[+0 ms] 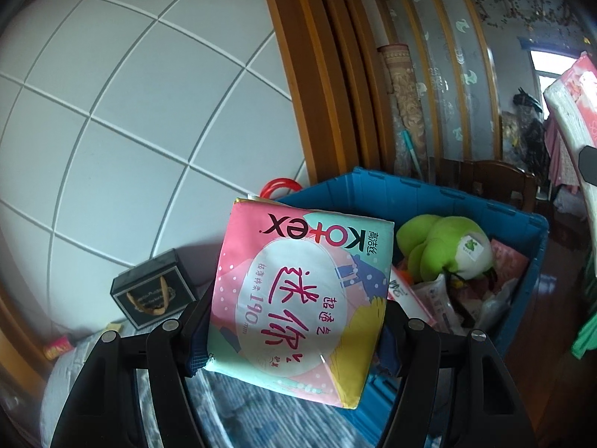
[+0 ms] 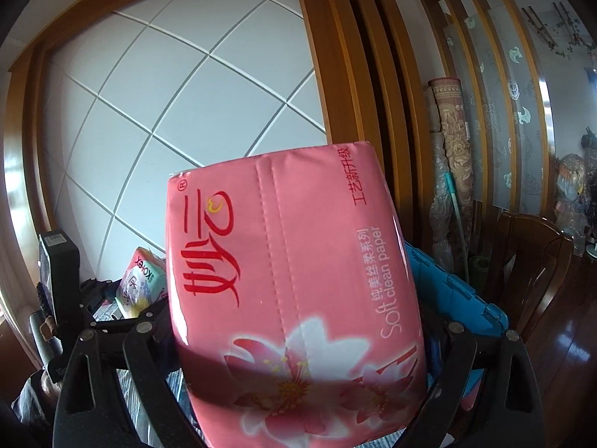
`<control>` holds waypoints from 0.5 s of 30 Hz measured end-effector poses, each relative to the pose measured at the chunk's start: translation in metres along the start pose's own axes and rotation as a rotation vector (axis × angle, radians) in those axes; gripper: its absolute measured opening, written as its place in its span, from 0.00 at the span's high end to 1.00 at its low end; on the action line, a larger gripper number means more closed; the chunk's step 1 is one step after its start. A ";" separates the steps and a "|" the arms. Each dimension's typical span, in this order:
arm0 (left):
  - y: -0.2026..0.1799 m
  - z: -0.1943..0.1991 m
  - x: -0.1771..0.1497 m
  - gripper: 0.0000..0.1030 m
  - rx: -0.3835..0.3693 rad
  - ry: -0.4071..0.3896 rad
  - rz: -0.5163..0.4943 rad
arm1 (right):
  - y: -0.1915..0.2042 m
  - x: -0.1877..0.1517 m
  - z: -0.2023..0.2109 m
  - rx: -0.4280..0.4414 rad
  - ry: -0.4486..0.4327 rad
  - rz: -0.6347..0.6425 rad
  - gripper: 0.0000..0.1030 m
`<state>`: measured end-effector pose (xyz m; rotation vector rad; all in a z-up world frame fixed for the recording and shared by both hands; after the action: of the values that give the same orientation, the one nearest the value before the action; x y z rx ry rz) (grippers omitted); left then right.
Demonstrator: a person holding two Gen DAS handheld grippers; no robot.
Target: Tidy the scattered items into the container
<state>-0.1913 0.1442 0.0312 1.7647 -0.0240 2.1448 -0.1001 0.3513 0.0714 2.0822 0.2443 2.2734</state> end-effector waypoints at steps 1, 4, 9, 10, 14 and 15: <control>-0.005 -0.003 0.005 0.33 -0.002 -0.002 -0.007 | -0.006 0.001 -0.003 0.001 0.005 -0.011 0.07; -0.017 -0.017 0.018 0.33 -0.018 0.000 -0.023 | -0.016 0.005 -0.015 -0.003 0.013 -0.016 0.07; -0.034 -0.039 0.041 0.33 -0.015 -0.007 -0.068 | -0.021 0.008 -0.043 0.004 0.035 -0.030 0.07; -0.036 -0.044 0.045 0.33 -0.017 -0.005 -0.072 | -0.023 0.009 -0.051 0.007 0.041 -0.037 0.07; -0.039 -0.066 0.058 0.33 -0.010 0.007 -0.076 | -0.030 0.014 -0.083 -0.003 0.068 -0.045 0.07; -0.040 -0.071 0.060 0.33 -0.008 0.010 -0.075 | -0.032 0.014 -0.090 -0.006 0.075 -0.052 0.07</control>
<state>-0.2559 0.2139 0.0640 1.7223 0.0352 2.0977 -0.1929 0.3774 0.0735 1.9658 0.2907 2.3221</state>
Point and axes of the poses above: each gripper's, at about its wrist camera, not at the fingertips, and z roughly against the way its jaws point, y to its left, x to its top, the point moved 1 cm from there along -z, roughly the way its jaws point, and after that the axes turned 12 degrees about -y, right-handed, at the moved point
